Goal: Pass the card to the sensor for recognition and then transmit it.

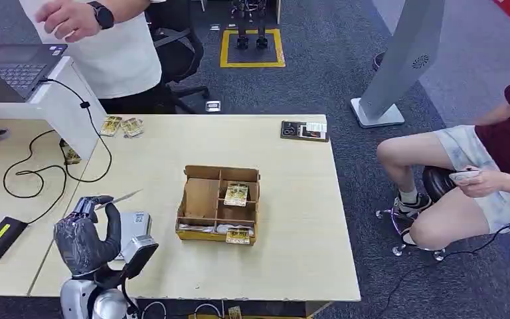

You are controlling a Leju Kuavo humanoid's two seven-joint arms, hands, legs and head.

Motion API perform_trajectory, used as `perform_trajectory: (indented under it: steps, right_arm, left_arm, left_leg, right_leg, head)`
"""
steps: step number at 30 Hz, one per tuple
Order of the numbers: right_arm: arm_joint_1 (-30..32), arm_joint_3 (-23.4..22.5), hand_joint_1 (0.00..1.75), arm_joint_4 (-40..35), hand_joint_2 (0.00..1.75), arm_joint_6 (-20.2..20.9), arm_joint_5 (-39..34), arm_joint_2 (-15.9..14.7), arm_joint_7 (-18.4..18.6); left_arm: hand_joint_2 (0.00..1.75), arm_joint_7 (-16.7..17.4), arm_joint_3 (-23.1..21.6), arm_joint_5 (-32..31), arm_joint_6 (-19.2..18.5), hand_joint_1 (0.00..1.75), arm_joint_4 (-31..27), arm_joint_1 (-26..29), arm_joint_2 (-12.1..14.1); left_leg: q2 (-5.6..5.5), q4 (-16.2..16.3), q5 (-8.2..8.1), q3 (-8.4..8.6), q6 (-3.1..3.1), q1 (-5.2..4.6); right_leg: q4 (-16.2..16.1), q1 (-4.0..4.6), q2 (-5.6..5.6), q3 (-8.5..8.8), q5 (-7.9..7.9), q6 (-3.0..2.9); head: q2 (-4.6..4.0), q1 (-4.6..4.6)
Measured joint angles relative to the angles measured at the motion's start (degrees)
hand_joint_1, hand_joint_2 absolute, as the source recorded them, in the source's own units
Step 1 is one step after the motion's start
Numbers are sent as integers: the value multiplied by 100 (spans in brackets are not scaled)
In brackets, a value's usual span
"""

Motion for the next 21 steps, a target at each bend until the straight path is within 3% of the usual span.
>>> perform_trajectory:
  steps: [10,15,21]
  right_arm:
    - [-2,0,0,0,175,105,-4,-72,-39]
    - [0,0,0,2,175,101,-31,-109,-59]
    - [2,0,0,2,175,94,-125,-118,-107]
  left_arm:
    - [175,366,482,-884,4,175,-9,100,-11]
    - [175,759,510,-1275,4,175,-4,255,-11]
    - [175,857,475,-1753,4,175,13,479,-9]
  left_leg:
    - [0,0,0,-1,0,0]
    - [-1,0,0,-1,0,0]
    - [0,0,0,-1,0,0]
  right_leg:
    - [0,0,-1,2,0,0]
    - [0,0,-1,1,0,0]
    - [0,0,-1,0,-1,0]
  head:
    - [0,0]
    - [0,0]
    - [0,0]
